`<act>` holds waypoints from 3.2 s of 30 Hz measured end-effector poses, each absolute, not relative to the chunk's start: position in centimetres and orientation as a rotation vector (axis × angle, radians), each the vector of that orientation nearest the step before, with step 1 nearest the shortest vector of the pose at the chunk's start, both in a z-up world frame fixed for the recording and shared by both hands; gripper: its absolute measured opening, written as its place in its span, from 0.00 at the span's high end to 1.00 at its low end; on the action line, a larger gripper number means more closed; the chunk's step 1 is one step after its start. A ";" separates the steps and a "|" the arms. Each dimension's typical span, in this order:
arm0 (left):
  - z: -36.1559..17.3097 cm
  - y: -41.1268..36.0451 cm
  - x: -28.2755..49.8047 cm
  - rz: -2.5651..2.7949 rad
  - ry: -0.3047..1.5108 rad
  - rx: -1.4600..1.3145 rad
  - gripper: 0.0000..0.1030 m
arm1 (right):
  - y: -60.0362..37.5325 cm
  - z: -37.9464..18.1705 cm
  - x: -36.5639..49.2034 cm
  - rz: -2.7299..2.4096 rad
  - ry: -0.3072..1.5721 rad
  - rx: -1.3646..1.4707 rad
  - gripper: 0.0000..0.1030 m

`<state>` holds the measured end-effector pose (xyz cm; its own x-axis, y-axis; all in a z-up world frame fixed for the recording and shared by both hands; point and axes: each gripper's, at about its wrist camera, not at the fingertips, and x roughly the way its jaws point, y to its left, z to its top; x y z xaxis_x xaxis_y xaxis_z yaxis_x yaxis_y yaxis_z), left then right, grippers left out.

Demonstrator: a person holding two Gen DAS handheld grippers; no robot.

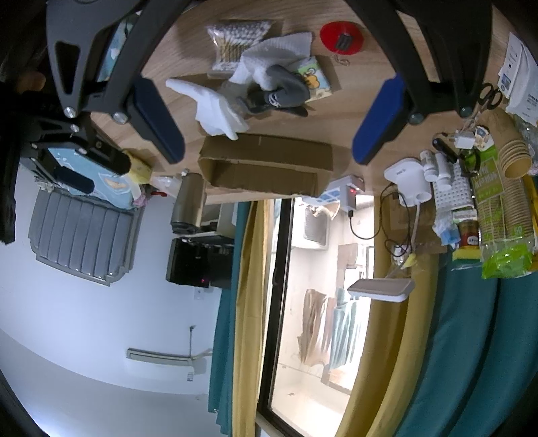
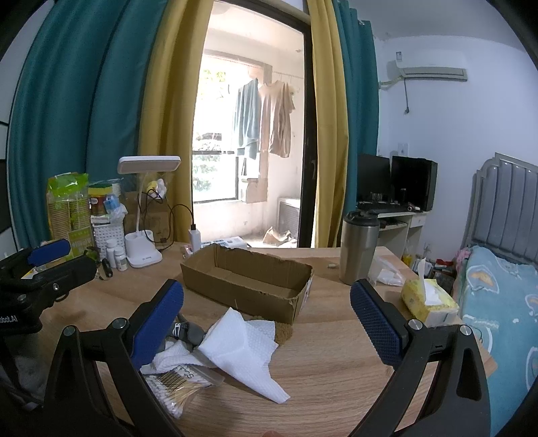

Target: Organize soft objects

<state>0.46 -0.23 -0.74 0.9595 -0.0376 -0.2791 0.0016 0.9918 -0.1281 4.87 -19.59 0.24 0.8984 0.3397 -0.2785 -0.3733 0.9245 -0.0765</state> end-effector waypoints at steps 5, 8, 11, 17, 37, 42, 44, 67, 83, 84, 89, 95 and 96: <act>-0.8 -0.3 0.5 -0.019 0.285 -0.128 0.02 | -19.6 0.2 4.9 0.370 0.268 -0.129 0.01; -0.8 -0.2 0.5 -0.019 0.286 -0.131 0.02 | -19.6 0.2 4.9 0.369 0.268 -0.129 0.01; -0.9 -0.2 0.5 -0.019 0.289 -0.134 0.02 | -19.6 0.2 4.9 0.370 0.267 -0.129 0.01; -1.0 -0.1 0.6 -0.018 0.291 -0.139 0.02 | -19.6 0.1 4.9 0.372 0.271 -0.132 0.01; -2.4 0.8 0.9 0.019 0.341 -0.148 0.02 | -18.8 -0.9 5.7 0.374 0.319 -0.151 0.01; -4.2 2.1 1.7 0.061 0.409 -0.145 0.02 | -18.1 -1.7 6.9 0.368 0.358 -0.162 0.01; -5.2 2.5 2.3 0.080 0.447 -0.134 0.02 | -17.7 -2.3 7.5 0.370 0.381 -0.166 0.01; -14.1 5.8 4.9 0.159 0.741 -0.125 0.02 | -14.8 -9.5 13.5 0.440 0.636 -0.096 0.01; -15.2 5.1 5.6 0.157 0.830 -0.090 0.39 | -14.7 -11.6 14.7 0.562 0.805 0.018 0.30; -15.3 5.0 5.6 0.152 0.832 -0.088 0.44 | -14.6 -11.8 14.7 0.579 0.822 0.026 0.34; -15.4 4.6 5.7 0.108 0.847 -0.083 0.52 | -14.3 -11.9 14.5 0.621 0.842 0.033 0.59; -14.8 4.5 5.4 0.070 0.820 -0.106 0.53 | -15.1 -10.8 14.0 0.633 0.798 0.050 0.73; -14.6 4.5 5.4 0.065 0.813 -0.111 0.53 | -15.3 -10.4 13.9 0.633 0.788 0.055 0.73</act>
<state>5.35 4.55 -14.63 0.6859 0.0152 -0.7276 -0.1003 0.9922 -0.0739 13.92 -15.30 -10.44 0.5311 0.5501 -0.6444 -0.5106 0.8148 0.2748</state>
